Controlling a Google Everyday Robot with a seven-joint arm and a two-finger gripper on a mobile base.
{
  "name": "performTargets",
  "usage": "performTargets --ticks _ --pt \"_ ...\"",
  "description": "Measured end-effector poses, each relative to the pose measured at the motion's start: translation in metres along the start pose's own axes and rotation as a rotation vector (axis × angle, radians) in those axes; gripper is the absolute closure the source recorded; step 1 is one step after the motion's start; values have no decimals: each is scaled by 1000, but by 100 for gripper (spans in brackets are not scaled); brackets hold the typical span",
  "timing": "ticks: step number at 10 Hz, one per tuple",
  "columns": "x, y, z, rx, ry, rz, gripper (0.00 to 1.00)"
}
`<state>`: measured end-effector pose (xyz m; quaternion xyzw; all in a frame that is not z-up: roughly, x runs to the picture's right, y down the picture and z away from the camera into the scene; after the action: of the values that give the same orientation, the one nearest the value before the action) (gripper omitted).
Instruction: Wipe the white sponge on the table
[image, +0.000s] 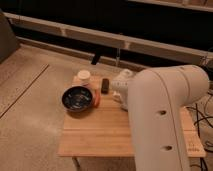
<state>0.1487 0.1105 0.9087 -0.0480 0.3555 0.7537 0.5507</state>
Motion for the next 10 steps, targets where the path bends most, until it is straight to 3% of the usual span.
performTargets --ticks 4,10 --pt "7 32 -11 -73 -4 -17 85" --pt "64 69 -28 -208 67 1 85"
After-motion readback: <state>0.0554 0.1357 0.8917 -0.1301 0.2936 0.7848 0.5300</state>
